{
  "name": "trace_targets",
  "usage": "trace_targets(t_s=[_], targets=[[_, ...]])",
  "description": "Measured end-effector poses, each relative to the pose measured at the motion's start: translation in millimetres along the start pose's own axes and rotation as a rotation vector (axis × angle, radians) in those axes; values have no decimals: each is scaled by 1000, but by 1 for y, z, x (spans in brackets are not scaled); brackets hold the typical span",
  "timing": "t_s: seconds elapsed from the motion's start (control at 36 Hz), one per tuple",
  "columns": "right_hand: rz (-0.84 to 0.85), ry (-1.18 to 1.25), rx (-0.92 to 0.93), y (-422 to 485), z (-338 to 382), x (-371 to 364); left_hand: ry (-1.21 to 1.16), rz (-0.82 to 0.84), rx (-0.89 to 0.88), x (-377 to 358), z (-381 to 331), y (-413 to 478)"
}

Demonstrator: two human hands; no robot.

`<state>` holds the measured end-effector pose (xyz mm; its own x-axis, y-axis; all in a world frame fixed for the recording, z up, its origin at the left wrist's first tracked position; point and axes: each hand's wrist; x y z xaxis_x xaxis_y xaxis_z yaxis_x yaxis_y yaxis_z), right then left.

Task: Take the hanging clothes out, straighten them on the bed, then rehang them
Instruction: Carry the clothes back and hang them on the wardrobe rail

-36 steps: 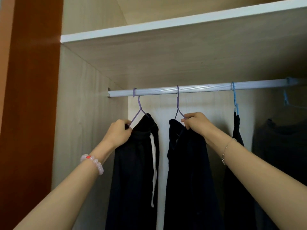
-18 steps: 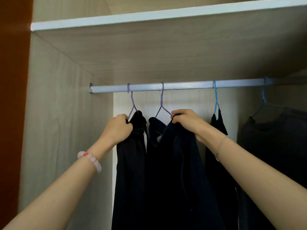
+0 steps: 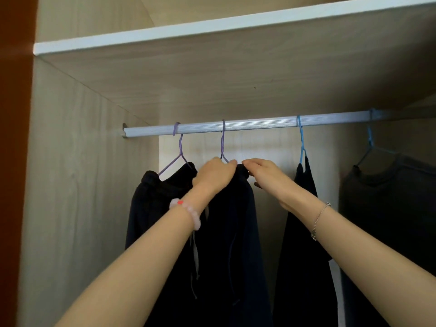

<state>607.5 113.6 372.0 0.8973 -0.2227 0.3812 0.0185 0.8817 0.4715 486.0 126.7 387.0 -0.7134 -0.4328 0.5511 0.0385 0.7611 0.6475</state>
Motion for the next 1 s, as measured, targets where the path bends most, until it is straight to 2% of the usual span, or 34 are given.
trace_targets(t_s=[0.06, 0.08, 0.14, 0.22, 0.42, 0.56, 0.61, 0.72, 0.81, 1.0], targets=[[-22, -10, -4, 0, -5, 4, -394, 110, 154, 1, -7, 2], [-27, -25, -1, -1, -8, 6, -496, 160, 204, 2, -7, 0], [-31, -54, 2, -1, -13, 12, -555, 258, 231, 2, -6, -2], [-57, -55, -19, 1, -19, 19, -521, 278, 209, -2, -8, -5], [-76, -5, -105, -1, -35, 26, -451, 96, 188, -4, -21, -14], [-71, -135, -48, -13, -44, 31, -440, -24, 174, -3, -3, -14], [-125, -212, 29, -20, -41, 37, -457, -32, 168, 1, 1, -15], [-343, -417, 208, -32, -28, 58, -495, -26, 142, 6, 6, -21], [-461, -446, 249, -35, -24, 74, -511, -16, 123, 9, 6, -25], [-337, -485, 137, -32, -44, 88, -541, -87, 50, 38, -12, -23]])
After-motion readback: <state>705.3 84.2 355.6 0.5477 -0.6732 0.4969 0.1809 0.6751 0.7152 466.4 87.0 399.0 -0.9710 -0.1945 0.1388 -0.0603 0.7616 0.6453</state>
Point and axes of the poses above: each hand's wrist, its own y-axis towards the middle knuckle, its own x-axis out of the back of the hand, z = x × y, and after that the axes turned 9 degrees about -x, right-handed
